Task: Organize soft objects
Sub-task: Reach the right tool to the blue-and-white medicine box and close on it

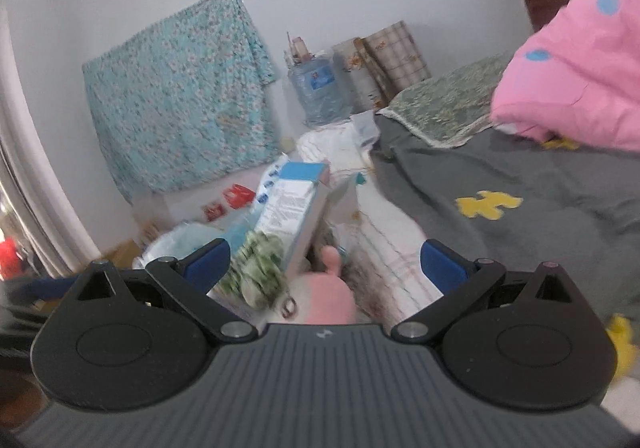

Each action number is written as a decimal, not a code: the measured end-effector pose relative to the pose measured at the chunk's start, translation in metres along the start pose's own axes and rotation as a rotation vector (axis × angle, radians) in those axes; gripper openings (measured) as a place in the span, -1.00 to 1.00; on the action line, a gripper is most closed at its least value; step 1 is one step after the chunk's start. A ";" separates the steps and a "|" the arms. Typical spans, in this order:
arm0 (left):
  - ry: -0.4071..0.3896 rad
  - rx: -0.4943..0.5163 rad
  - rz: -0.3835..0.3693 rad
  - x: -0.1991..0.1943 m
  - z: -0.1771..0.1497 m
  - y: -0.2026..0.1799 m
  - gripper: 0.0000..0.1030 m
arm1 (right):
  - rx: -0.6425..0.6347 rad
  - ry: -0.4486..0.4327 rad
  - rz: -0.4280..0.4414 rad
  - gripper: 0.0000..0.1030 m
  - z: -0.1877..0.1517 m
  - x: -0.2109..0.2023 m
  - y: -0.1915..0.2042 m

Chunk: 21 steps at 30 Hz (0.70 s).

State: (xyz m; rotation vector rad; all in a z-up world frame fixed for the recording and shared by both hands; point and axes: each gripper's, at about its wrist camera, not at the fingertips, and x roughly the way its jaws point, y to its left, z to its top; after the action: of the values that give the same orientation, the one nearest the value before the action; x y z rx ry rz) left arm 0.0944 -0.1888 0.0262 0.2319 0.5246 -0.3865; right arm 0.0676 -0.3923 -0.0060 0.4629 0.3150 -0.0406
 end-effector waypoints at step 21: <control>0.069 -0.075 -0.122 0.105 0.041 0.007 0.14 | 0.306 0.195 0.205 0.04 0.017 0.154 -0.026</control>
State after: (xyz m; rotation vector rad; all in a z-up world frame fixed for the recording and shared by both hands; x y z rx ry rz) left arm 0.1987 -0.2261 0.0060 0.1417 0.6223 -0.4778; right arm 0.2163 -0.4177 -0.0503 0.8032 0.4538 0.1592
